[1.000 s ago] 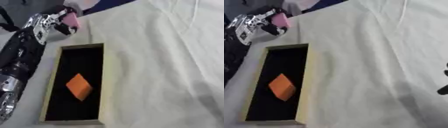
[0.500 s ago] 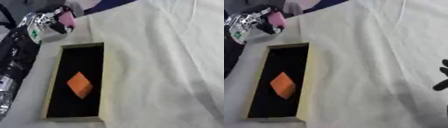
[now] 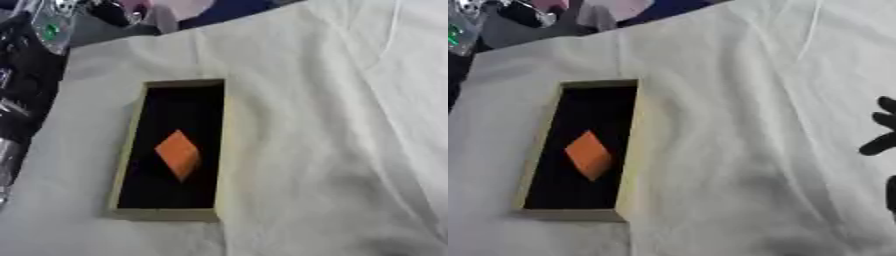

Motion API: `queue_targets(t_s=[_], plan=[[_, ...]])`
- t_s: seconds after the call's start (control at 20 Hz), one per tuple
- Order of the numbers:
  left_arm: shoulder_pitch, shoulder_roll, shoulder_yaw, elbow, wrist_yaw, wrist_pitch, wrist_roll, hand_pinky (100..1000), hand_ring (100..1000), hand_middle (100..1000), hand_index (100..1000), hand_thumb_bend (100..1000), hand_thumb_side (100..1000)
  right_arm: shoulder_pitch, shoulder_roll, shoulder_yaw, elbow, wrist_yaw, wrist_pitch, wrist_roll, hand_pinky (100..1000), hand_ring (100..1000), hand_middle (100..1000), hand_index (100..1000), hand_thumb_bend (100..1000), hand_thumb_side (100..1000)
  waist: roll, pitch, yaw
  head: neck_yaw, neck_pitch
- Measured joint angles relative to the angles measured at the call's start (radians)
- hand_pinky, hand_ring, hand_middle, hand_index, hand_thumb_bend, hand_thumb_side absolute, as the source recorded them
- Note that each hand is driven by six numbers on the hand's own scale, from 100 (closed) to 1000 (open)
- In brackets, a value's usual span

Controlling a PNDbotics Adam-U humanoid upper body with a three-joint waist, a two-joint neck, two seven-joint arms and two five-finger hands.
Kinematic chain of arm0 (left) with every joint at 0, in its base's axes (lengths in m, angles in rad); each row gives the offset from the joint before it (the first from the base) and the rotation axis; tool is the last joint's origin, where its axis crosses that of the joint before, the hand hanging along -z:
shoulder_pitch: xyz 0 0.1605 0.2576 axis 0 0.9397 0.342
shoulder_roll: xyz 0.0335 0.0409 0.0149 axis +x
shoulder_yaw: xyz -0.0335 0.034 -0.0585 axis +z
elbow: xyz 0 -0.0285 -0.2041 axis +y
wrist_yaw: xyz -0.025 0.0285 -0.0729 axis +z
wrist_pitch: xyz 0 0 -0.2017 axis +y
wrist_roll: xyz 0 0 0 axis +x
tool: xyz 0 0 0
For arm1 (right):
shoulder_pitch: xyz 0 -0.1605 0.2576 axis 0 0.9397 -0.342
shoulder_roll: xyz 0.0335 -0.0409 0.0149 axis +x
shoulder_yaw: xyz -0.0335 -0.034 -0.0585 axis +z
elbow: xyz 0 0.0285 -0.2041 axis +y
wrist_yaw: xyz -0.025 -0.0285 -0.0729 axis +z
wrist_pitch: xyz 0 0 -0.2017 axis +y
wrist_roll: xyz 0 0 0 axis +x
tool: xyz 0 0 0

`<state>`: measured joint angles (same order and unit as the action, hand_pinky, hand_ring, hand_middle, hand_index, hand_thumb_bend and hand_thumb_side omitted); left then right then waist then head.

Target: Pick up objects on the table and place them in the box.

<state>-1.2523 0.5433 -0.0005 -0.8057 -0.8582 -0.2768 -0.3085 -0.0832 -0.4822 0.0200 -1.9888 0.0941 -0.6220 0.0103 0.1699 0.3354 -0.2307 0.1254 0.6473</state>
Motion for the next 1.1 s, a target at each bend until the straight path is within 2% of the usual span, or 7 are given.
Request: queue_targets(t_s=[0.15, 0.4, 0.8, 1.1], plan=[[0.036, -0.002, -0.05, -0.081, 0.046, -0.048, -0.013, 560, 693, 696, 838, 100, 100, 0.007, -0.001, -0.006, 0.0, -0.014, 0.001, 0.0, 895, 956, 557, 891, 100, 658, -0.014, -0.014, 0.021, -0.018, 0.017], [0.12, -0.002, -0.16, -0.287, 0.164, -0.115, -0.053, 559, 692, 695, 833, 100, 100, 0.014, -0.001, -0.014, 0.0, -0.029, 0.007, -0.002, 894, 955, 559, 890, 100, 658, -0.029, -0.032, 0.051, -0.049, 0.042], [0.222, 0.008, -0.271, -0.546, 0.29, -0.132, -0.097, 556, 688, 693, 826, 121, 100, 0.022, -0.001, -0.021, 0.0, -0.044, 0.012, -0.006, 894, 954, 560, 890, 100, 659, -0.042, -0.047, 0.072, -0.075, 0.065], [0.277, 0.012, -0.319, -0.629, 0.294, -0.15, -0.114, 561, 694, 703, 824, 145, 100, 0.022, -0.001, -0.023, 0.0, -0.046, 0.013, -0.007, 894, 954, 560, 890, 100, 660, -0.046, -0.047, 0.078, -0.091, 0.07]])
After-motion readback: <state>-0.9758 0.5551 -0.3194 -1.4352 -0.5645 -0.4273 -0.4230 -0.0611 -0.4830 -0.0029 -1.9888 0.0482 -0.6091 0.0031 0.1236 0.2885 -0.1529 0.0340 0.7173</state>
